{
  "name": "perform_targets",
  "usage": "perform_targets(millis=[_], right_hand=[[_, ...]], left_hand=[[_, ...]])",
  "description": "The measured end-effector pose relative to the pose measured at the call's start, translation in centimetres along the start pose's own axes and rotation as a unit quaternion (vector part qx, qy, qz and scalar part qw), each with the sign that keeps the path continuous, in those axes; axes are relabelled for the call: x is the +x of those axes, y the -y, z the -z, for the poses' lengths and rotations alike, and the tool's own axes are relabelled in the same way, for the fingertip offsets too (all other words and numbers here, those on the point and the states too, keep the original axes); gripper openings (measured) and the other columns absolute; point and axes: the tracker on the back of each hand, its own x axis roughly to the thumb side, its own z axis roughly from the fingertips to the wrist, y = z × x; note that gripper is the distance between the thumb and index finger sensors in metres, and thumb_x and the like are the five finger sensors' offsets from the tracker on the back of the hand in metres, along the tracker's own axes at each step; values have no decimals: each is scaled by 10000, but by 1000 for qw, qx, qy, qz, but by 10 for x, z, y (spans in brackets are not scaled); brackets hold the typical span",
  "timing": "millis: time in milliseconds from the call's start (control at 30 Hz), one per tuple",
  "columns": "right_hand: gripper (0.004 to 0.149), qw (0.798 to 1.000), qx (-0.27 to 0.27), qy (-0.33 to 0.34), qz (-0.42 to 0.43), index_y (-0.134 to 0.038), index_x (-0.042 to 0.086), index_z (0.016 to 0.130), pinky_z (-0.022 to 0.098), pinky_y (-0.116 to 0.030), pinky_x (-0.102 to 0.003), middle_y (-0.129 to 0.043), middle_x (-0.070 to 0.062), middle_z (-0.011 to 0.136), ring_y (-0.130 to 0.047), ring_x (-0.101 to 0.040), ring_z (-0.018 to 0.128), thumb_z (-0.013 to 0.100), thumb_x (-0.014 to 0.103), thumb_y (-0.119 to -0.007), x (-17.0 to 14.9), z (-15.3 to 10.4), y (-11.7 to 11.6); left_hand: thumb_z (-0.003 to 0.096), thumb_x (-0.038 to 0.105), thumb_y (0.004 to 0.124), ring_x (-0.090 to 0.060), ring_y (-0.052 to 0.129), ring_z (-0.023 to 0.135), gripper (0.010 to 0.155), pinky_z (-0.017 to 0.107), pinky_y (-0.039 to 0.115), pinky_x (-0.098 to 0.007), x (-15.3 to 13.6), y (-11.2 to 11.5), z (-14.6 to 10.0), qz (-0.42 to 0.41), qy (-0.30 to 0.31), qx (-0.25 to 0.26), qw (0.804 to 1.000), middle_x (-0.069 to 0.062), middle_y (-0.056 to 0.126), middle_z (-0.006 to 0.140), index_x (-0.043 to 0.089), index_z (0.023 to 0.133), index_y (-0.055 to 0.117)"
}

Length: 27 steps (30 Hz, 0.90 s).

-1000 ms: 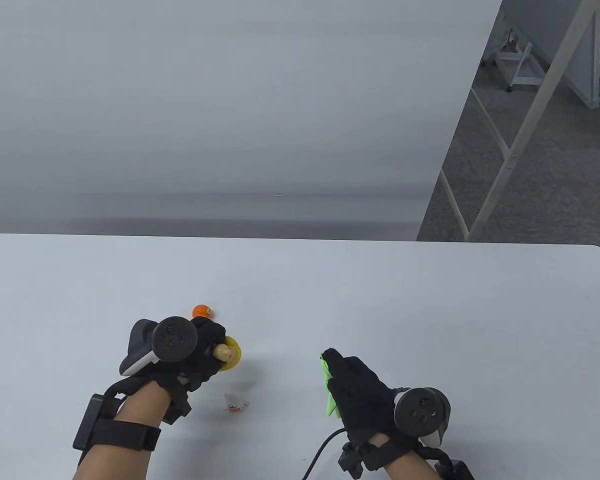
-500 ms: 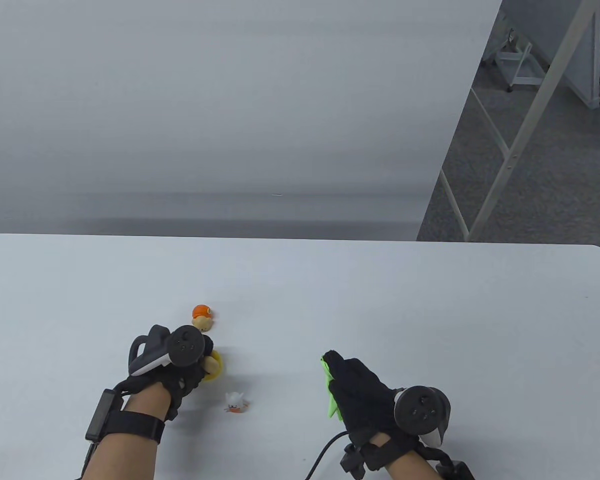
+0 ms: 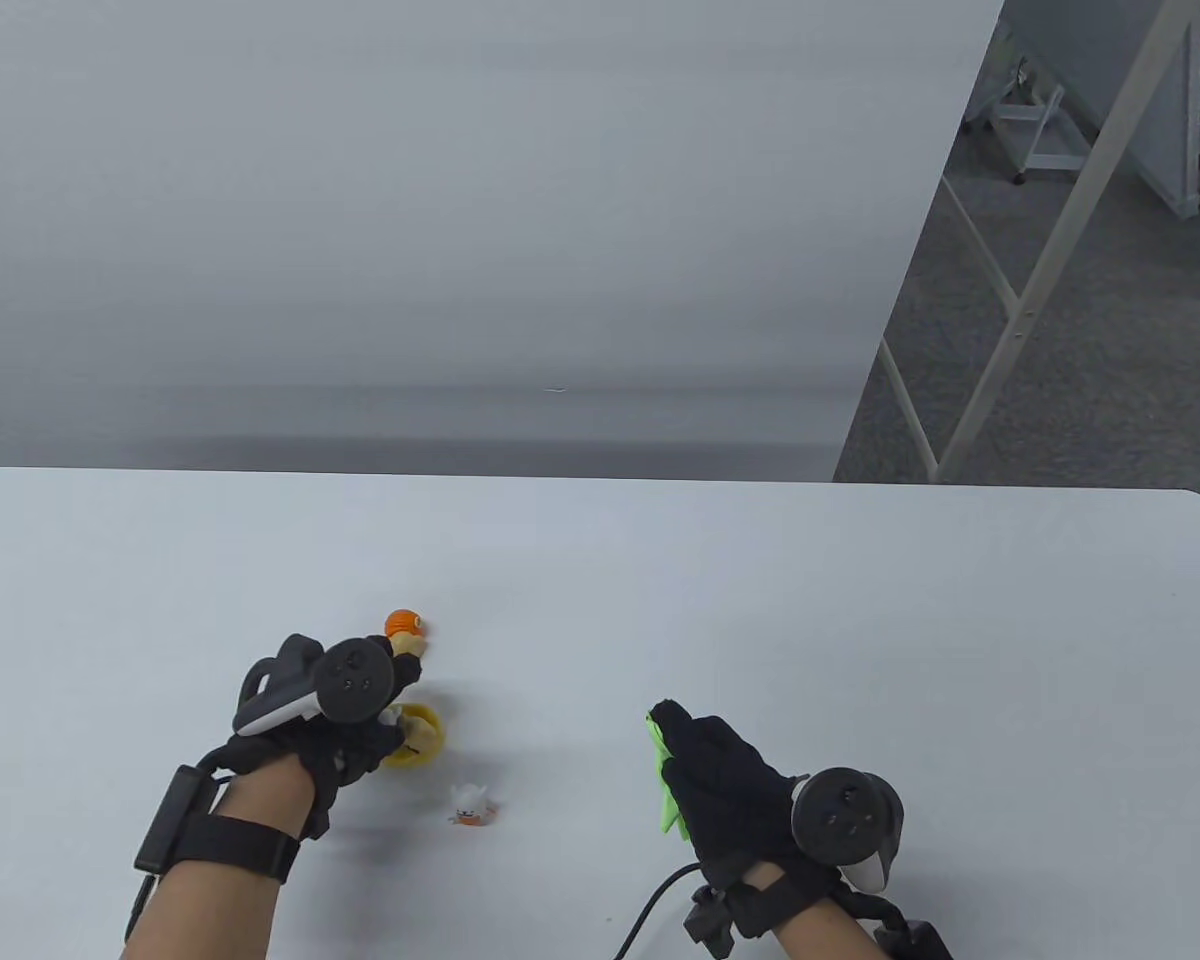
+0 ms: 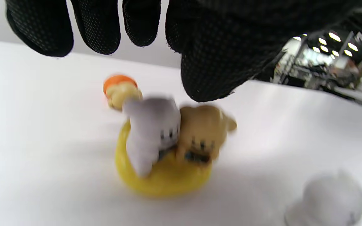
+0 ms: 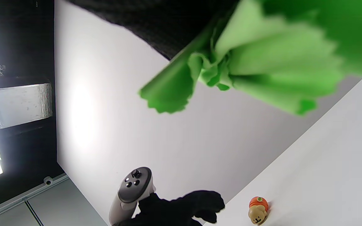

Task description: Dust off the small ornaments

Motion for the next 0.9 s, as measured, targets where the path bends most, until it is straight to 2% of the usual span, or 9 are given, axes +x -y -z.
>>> perform_targets(millis=[100, 233, 433, 500, 567, 733, 900], right_hand=[[464, 1000, -2, -2, -1, -720, -33, 974, 460, -782, -739, -824, -434, 770, -926, -504, 532, 544, 119, -803, -1, -1, 1], [465, 1000, -8, -5, 2, -719, -32, 976, 461, -780, -740, -823, -434, 771, -924, -507, 533, 544, 118, -803, -1, 0, 5], [465, 1000, -14, -13, 1, -719, -31, 977, 463, -778, -740, -822, -433, 773, -923, -506, 535, 546, 119, -802, -5, 0, 12], [466, 1000, -15, -16, 0, -718, -30, 979, 464, -779, -739, -821, -433, 774, -923, -506, 536, 546, 120, -802, -7, 0, 14], [465, 1000, -15, -20, 1, -719, -27, 979, 465, -778, -740, -821, -432, 775, -922, -506, 537, 546, 120, -802, -9, 0, 14], [465, 1000, -11, -30, 1, -719, -26, 981, 466, -776, -741, -821, -433, 775, -921, -508, 539, 547, 120, -802, -14, 1, 14], [465, 999, -9, -40, -2, -718, -26, 982, 466, -773, -743, -819, -436, 776, -919, -510, 540, 547, 117, -801, -20, 1, 14]], left_hand=[[485, 322, 963, -615, 619, 1014, 773, 612, 712, -749, -6, -26, 9, -13, -20, 19, 1000, -237, 478, 1166, 125, 1118, 566], [484, 320, 967, -611, 627, 1023, 770, 623, 721, -735, -10, -40, 29, -22, -37, 7, 999, -220, 469, 1186, 142, 1122, 572], [477, 332, 980, -629, 625, 1034, 812, 634, 713, -736, -11, -33, 69, 5, -75, -62, 995, -212, 472, 1206, 157, 1141, 547], [472, 349, 986, -635, 559, 1070, 829, 672, 624, -777, -11, -31, 81, 14, -96, -84, 992, -210, 448, 1220, 185, 1149, 537], [472, 358, 989, -645, 547, 1073, 838, 673, 610, -786, -11, -29, 92, 7, -111, -107, 988, -207, 421, 1227, 197, 1153, 529], [461, 375, 1007, -644, 671, 1015, 847, 648, 685, -745, -15, -20, 117, 29, -147, -174, 973, -224, 387, 1226, 174, 1149, 556], [442, 367, 1032, -617, 780, 953, 885, 626, 763, -681, -20, -10, 133, 21, -152, -206, 967, -251, 377, 1212, 156, 1147, 539]])
